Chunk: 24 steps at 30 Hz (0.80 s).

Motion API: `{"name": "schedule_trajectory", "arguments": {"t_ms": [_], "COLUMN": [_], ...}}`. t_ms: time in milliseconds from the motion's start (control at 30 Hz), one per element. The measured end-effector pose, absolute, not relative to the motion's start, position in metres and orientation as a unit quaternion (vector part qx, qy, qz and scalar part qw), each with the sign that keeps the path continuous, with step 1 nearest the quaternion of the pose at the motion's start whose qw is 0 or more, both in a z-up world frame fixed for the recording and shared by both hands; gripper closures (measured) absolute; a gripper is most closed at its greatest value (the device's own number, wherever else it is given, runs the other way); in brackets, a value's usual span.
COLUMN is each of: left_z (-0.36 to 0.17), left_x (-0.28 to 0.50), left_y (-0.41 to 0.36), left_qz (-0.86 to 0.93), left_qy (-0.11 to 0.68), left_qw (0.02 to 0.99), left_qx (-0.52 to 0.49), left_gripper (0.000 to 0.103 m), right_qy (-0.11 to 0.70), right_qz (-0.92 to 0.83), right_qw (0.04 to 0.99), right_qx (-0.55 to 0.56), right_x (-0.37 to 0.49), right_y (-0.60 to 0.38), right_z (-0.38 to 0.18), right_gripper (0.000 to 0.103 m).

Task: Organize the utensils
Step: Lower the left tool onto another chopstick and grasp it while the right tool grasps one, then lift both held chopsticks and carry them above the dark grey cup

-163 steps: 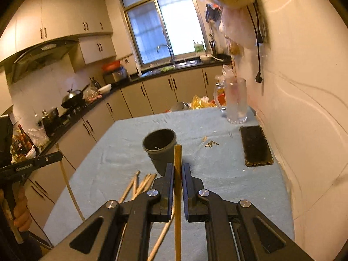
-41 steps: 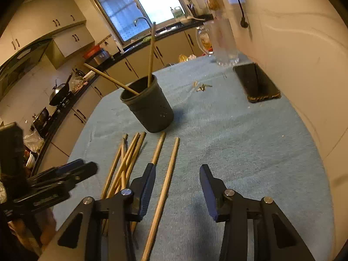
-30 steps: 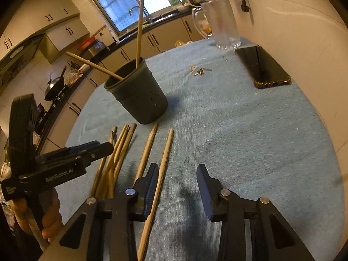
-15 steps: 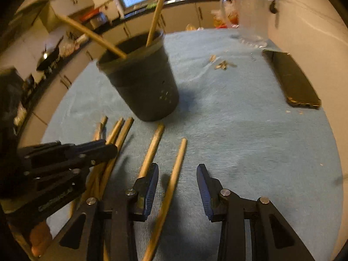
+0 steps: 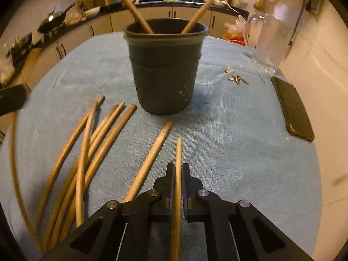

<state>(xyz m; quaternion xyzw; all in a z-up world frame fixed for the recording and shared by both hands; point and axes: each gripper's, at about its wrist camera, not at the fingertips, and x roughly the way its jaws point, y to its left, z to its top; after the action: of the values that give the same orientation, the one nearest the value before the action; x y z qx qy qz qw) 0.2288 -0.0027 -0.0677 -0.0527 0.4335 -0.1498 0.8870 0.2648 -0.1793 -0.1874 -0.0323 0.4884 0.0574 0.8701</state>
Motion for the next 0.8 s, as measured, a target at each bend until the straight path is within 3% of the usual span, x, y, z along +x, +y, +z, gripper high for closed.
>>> {"name": "schedule_trajectory", "arguments": {"t_ms": [233,500,800], "left_z": [-0.036,-0.019,-0.007], "left_x": [0.181,0.138,0.108], "left_y": [0.019,0.025,0.013], "left_qz": [-0.107,-0.081,-0.083], "left_qy": [0.397,0.366,0.357], "left_qw": [0.908,0.925,0.929], "left_qx": [-0.08,-0.07,-0.053], "left_gripper": [0.097,0.096,0.096], "right_qy": [0.408,0.282,0.245], "right_qz": [0.065,0.063,0.068], "right_qw": [0.907,0.952,0.959], "right_qx": [0.077,0.105,0.121], "right_x": [0.213,0.128,0.096], "right_y": [-0.214,-0.228,-0.235], "right_z": [-0.128,-0.055,-0.026], "right_gripper": [0.096,0.096,0.096]}}
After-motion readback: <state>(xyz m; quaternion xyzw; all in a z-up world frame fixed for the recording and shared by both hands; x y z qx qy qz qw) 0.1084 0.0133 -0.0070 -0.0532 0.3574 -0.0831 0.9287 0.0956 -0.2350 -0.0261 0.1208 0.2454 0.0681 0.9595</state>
